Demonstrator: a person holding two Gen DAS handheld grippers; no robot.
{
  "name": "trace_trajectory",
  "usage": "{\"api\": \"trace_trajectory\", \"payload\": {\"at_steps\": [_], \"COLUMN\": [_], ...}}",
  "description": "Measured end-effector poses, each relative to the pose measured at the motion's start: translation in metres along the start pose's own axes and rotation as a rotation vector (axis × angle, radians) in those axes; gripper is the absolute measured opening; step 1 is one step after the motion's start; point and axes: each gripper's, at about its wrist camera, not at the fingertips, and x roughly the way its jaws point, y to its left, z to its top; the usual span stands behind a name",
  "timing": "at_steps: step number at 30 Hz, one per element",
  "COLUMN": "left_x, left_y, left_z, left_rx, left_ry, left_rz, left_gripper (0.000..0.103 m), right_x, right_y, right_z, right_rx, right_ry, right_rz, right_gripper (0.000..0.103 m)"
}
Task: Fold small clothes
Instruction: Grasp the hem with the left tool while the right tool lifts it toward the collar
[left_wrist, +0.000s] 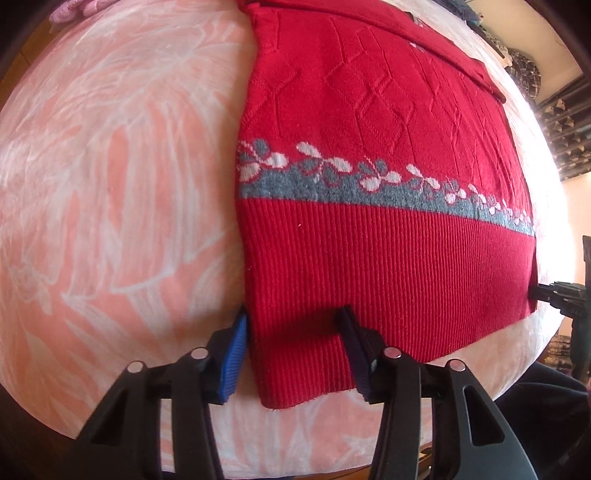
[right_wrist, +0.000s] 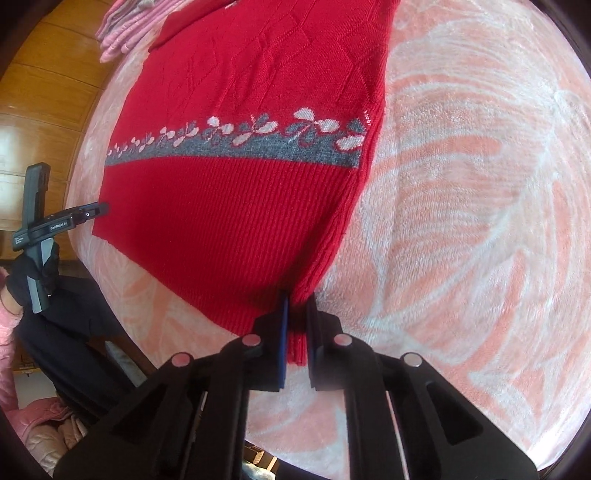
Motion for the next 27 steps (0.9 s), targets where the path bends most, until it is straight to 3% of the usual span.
{"api": "trace_trajectory", "payload": {"at_steps": [1, 2, 3, 9, 15, 27], "left_x": [-0.001, -0.002, -0.003, -0.019, -0.047, -0.080], "left_y": [-0.001, -0.001, -0.001, -0.005, -0.003, 0.002], "left_z": [0.001, 0.002, 0.002, 0.012, 0.033, 0.079], "left_rx": [-0.006, -0.011, -0.025, -0.093, -0.134, -0.128], "left_ry": [0.005, 0.012, 0.021, 0.002, -0.096, -0.226], "left_rz": [-0.019, -0.057, -0.108, -0.244, -0.358, -0.343], "left_gripper": [0.020, 0.011, 0.008, 0.007, 0.007, 0.007], "right_x": [-0.003, -0.007, -0.011, -0.045, -0.082, -0.121], "right_y": [-0.001, -0.003, -0.003, -0.001, -0.002, -0.024], "right_z": [0.000, 0.000, 0.001, 0.007, 0.020, 0.063], "right_rx": [0.006, 0.011, 0.013, 0.014, 0.048, 0.132], "right_ry": [-0.006, -0.014, -0.022, -0.102, -0.209, -0.315], "right_rz": [0.015, 0.032, 0.051, 0.157, 0.245, 0.240], "right_gripper": [0.005, 0.005, 0.005, 0.004, 0.004, 0.004]}}
